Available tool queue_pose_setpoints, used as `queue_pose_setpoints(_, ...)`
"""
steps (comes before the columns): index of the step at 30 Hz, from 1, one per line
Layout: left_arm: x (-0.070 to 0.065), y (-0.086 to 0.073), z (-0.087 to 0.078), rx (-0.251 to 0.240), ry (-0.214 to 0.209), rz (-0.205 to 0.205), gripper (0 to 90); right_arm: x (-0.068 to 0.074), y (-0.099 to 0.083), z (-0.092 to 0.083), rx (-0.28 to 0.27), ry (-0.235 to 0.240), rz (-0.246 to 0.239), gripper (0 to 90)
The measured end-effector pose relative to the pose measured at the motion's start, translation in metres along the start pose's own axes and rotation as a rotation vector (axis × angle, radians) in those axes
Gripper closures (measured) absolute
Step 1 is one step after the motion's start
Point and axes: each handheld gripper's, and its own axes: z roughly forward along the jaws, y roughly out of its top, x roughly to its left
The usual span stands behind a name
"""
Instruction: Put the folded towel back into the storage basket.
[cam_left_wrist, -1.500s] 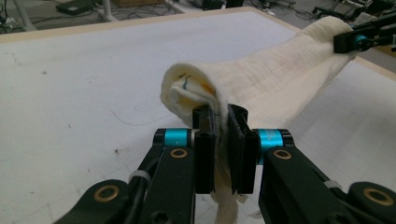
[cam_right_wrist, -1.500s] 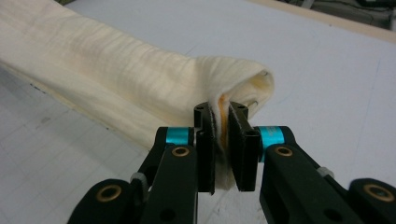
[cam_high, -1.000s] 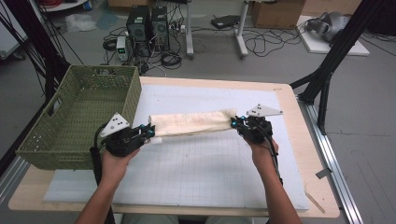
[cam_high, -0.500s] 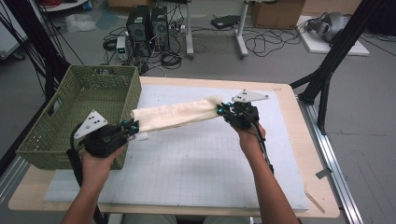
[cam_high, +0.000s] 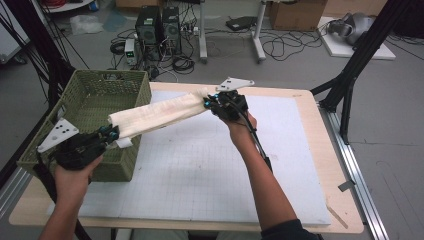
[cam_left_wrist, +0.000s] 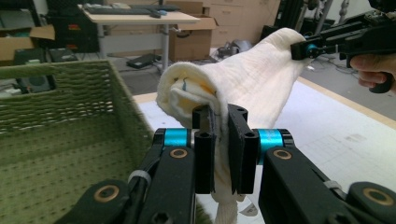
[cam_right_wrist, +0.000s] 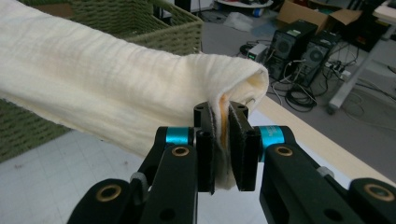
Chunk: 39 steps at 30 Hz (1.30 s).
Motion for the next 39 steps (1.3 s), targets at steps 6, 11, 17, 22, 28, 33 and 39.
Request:
queue_pose_setpoints(6,0.016,0.0,-0.02,-0.009,0.039,0.0,81.8,0.013,0.017,0.023,-0.012,0.038,-0.013,82.4)
queue_pose_setpoints(11,0.028,0.0,-0.033,-0.009,0.07,-0.004,81.8,0.023,0.029,0.042,-0.022,0.071,-0.026,82.4)
queue_pose_setpoints(17,0.042,0.001,-0.048,-0.015,0.108,-0.004,81.8,0.034,0.046,0.064,-0.03,0.098,-0.047,82.4)
queue_pose_setpoints(22,0.054,-0.001,-0.058,-0.018,0.138,-0.009,81.8,0.044,0.059,0.082,-0.031,0.118,-0.066,82.3)
queue_pose_setpoints(28,0.065,-0.003,-0.069,-0.016,0.172,-0.015,81.8,0.054,0.069,0.107,-0.027,0.138,-0.07,82.3)
queue_pose_setpoints(33,0.074,-0.006,-0.078,-0.016,0.2,-0.018,81.8,0.064,0.077,0.124,-0.022,0.149,-0.093,82.3)
queue_pose_setpoints(39,0.081,-0.011,-0.088,-0.02,0.227,-0.027,81.8,0.074,0.086,0.14,-0.032,0.17,-0.097,82.2)
